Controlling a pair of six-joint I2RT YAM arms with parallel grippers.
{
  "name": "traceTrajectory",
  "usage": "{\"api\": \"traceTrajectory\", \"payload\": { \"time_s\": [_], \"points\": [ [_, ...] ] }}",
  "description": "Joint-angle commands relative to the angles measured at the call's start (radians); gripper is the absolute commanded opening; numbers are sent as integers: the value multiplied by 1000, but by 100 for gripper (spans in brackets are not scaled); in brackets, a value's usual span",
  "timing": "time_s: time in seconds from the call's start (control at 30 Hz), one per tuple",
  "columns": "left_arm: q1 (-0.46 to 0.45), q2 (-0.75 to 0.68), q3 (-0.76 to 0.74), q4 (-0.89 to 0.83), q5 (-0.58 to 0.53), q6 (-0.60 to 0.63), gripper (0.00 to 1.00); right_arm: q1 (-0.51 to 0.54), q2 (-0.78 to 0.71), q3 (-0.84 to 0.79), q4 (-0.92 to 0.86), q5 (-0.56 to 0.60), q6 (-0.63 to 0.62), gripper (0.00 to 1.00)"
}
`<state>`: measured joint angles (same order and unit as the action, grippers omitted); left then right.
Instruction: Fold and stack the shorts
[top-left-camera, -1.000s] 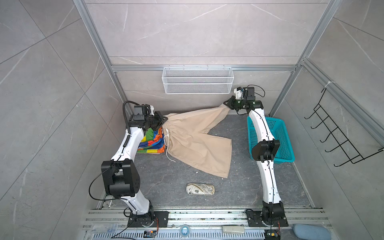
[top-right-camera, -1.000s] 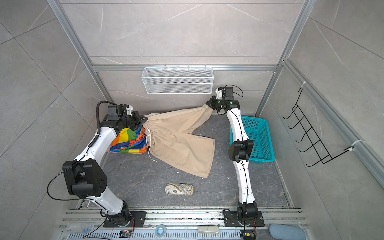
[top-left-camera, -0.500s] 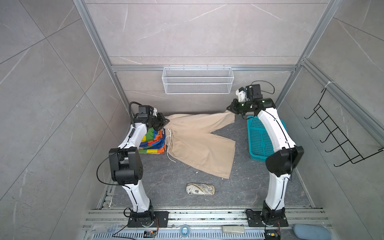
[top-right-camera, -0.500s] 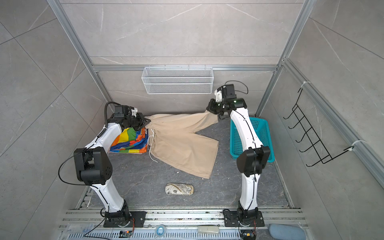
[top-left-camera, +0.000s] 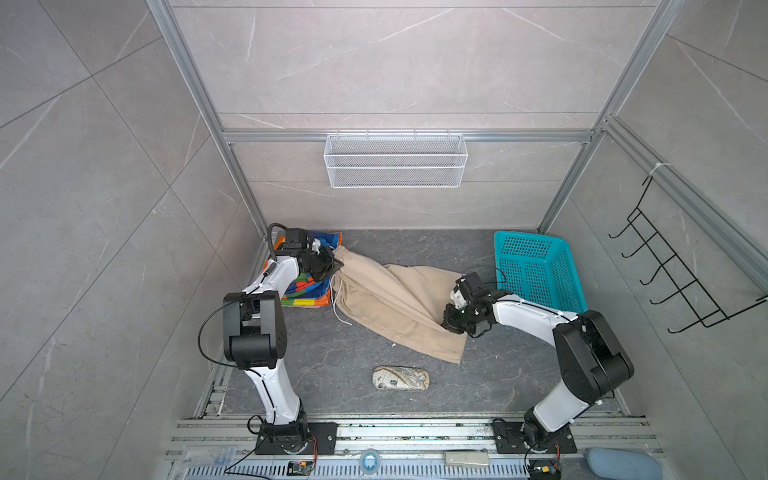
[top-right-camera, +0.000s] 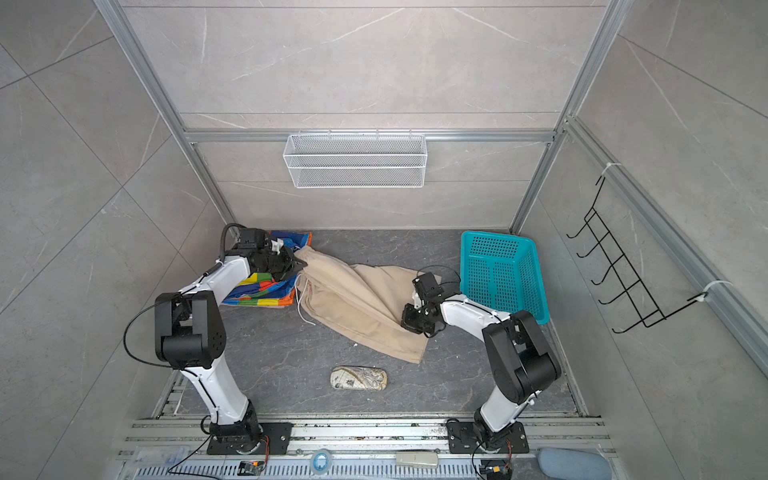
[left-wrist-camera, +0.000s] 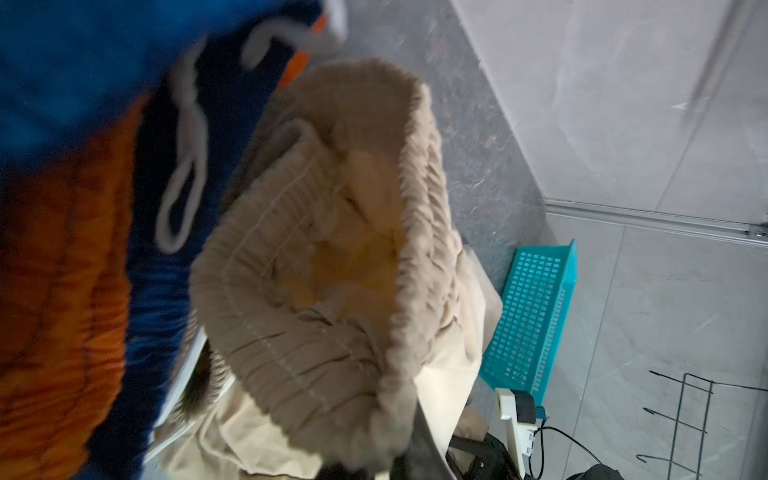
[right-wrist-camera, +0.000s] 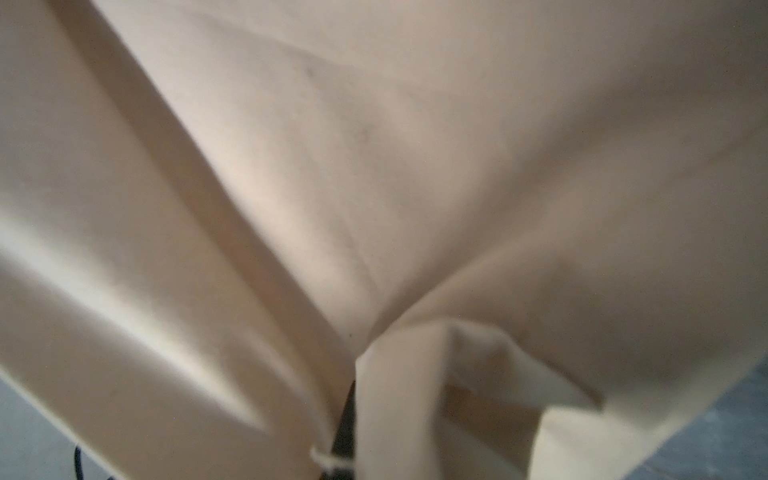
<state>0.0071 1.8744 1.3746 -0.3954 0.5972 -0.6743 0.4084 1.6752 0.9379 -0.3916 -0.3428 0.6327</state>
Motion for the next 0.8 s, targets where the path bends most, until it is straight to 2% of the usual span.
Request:
{"api": "traceTrajectory", "payload": {
  "time_s": [0.0,0.1,0.2,0.37,0.47,0.6,0.77],
  "points": [
    [-4,-67,-46,35,-28,-9,10,-58,51,2,37,72,-29,0],
    [-34,-78,-99,49,-31,-23,10,-126,106,60,7,129,-86,0],
    [-75,-79,-133,86,-24,-53,9,-187,157,176,-40,131,-132,0],
    [-90,-65,-38,78,8,-88,9,-231,118,415,-190,154,-190,0],
    [-90,-73,24,64,22,-101,9,-231,58,496,-272,188,-223,0],
    [-89,-84,-4,37,14,-75,9,-221,-45,379,-271,189,-215,0],
    [-64,-132,-200,99,-6,-70,7,-180,-129,99,-165,169,-158,0]
  ]
}}
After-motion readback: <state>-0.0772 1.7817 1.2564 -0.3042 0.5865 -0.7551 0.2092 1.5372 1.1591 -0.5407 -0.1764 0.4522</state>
